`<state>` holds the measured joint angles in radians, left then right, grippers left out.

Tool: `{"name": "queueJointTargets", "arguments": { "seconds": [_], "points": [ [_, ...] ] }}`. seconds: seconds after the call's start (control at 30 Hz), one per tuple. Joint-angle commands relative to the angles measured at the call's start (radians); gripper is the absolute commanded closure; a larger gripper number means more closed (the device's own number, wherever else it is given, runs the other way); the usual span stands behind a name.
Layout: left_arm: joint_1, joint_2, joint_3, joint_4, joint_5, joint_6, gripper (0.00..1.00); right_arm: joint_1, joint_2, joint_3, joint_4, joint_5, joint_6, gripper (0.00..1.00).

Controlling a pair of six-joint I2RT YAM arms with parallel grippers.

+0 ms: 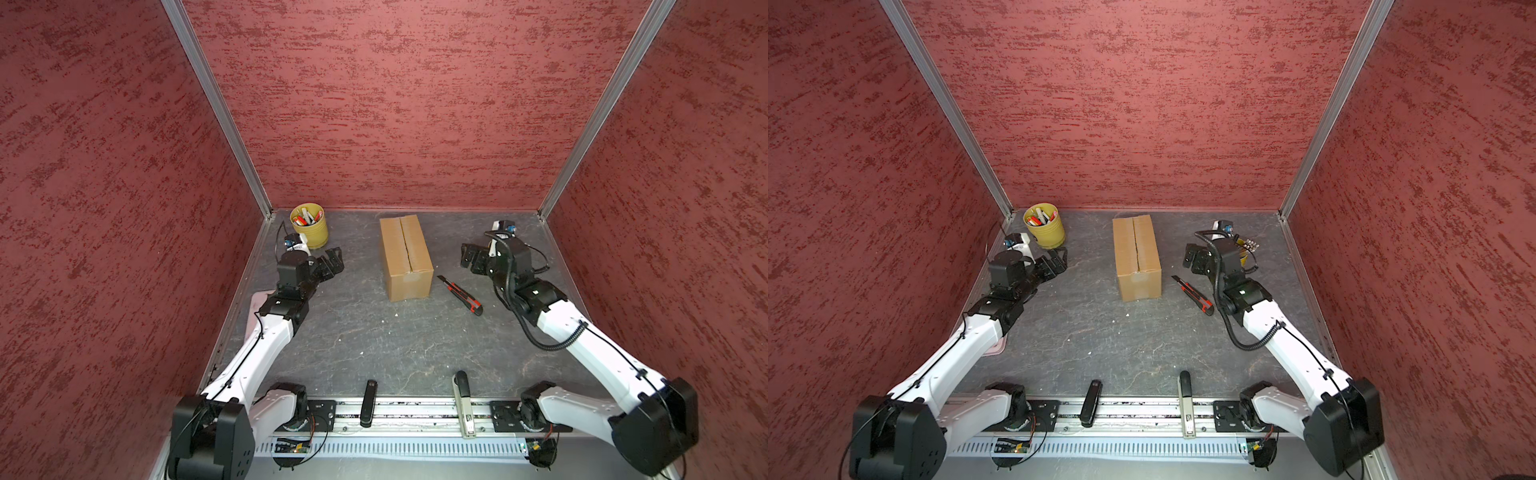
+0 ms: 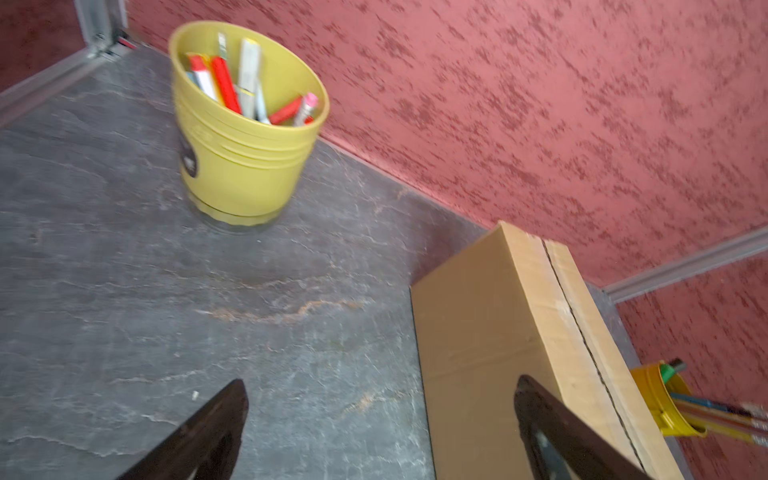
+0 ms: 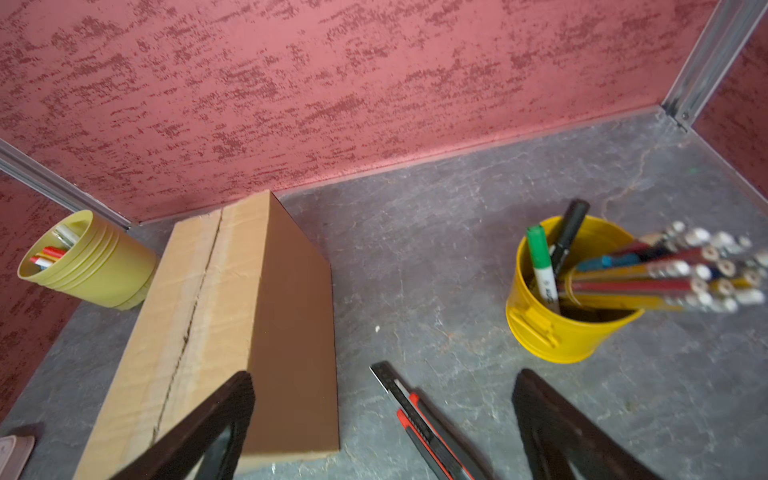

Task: Unpack the express box
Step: 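Move the left gripper toward the box while the right gripper approaches the box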

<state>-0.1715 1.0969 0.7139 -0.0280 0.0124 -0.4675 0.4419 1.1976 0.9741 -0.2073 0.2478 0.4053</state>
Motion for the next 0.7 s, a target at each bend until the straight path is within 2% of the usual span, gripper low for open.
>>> {"name": "queueJointTargets", "arguments": {
  "seconds": [0.0, 0.1, 0.13, 0.23, 0.37, 0.57, 0.67],
  "points": [
    [-0.053, 0.052, 0.068, -0.068, -0.08, -0.002, 0.01, 0.021, 0.057, 0.063, 0.076, 0.039, -0.025, 0.01],
    [-0.086, 0.107, 0.129, -0.093, -0.089, 0.003, 0.01, 0.023, 0.13, 0.127, 0.109, -0.009, -0.044, 0.02],
    [-0.095, 0.127, 0.151, -0.105, -0.096, 0.003, 0.01, 0.023, 0.156, 0.15, 0.112, -0.021, -0.047, 0.07],
    [-0.116, 0.176, 0.2, -0.116, -0.092, 0.008, 0.01, 0.023, 0.229, 0.219, 0.096, -0.054, -0.058, 0.42],
    [-0.127, 0.241, 0.251, -0.122, -0.071, 0.007, 0.01, 0.022, 0.319, 0.287, 0.093, -0.093, -0.059, 0.74],
    [-0.128, 0.36, 0.327, -0.101, -0.006, -0.004, 0.01, 0.016, 0.447, 0.377, 0.087, -0.113, -0.061, 0.94],
    [-0.128, 0.432, 0.379, -0.098, 0.026, -0.006, 0.0, -0.001, 0.518, 0.421, 0.086, -0.132, -0.052, 0.99]
  ]
}}
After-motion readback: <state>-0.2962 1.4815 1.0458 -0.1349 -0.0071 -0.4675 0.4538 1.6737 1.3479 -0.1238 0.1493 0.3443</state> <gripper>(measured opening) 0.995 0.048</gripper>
